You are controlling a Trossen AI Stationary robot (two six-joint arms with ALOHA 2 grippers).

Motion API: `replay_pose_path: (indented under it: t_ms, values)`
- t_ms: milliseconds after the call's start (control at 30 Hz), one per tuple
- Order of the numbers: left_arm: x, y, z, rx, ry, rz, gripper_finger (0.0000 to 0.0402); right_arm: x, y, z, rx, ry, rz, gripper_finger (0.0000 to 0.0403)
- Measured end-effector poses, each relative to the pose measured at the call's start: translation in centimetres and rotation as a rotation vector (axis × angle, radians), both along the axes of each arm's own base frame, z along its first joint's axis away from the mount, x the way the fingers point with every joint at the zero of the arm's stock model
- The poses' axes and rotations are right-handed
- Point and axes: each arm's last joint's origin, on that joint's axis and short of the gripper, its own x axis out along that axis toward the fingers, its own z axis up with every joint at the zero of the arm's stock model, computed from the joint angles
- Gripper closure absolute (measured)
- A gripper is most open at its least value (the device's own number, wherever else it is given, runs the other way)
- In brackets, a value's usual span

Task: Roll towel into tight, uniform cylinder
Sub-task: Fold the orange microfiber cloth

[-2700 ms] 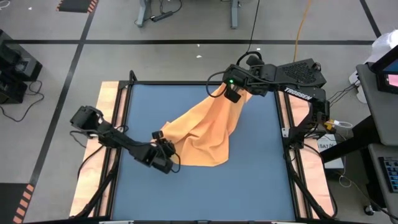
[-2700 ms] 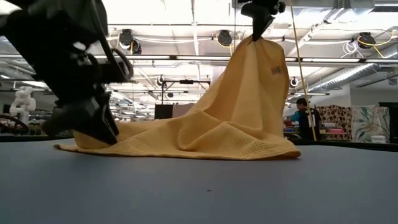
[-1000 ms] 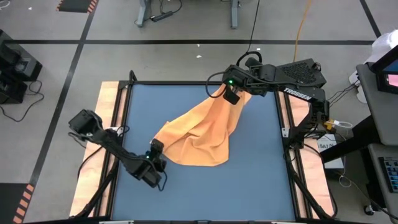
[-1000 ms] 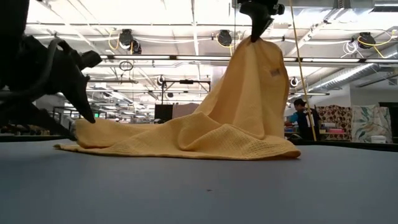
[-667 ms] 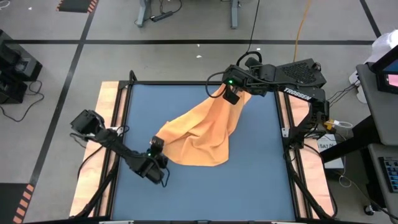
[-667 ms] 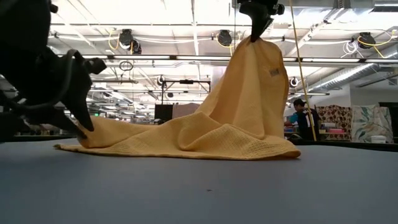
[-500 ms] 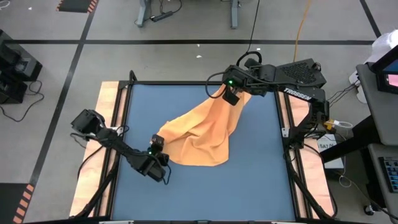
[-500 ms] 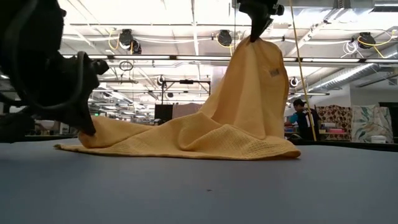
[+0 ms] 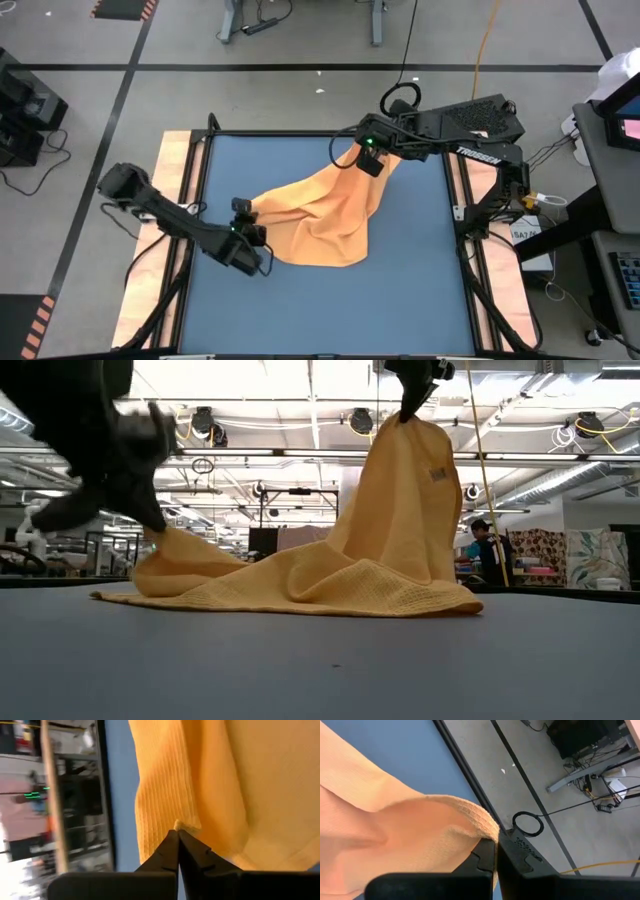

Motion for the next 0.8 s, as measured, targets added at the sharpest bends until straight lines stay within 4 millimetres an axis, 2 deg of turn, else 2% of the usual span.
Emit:
replay_pose_path:
  t_ms: [200,333,433,633,800]
  values:
    - [-0.9,0.3,3.3,-0.179,-0.201,0.018,0.0397,0.0,0.0,0.0,-0.002,0.006,0.006,0.0403]
    - [-1.5,0.7,4.5,-0.241,-0.26,0.034,0.0398,0.0,0.1,0.0,-0.003,0.008,0.013,0.0403]
    - [-1.5,1.2,4.9,-0.254,-0.286,0.055,0.0399,0.0,0.3,0.0,0.001,0.015,0.015,0.0403]
    - [-0.3,2.3,5.2,-0.3,-0.407,0.146,0.04,0.1,1.1,-0.1,0.031,-0.002,0.027,0.0403]
    - [0.9,1.9,5.6,-0.395,-0.511,0.124,0.0401,0.3,2.9,-1.0,0.053,0.025,0.046,0.0403]
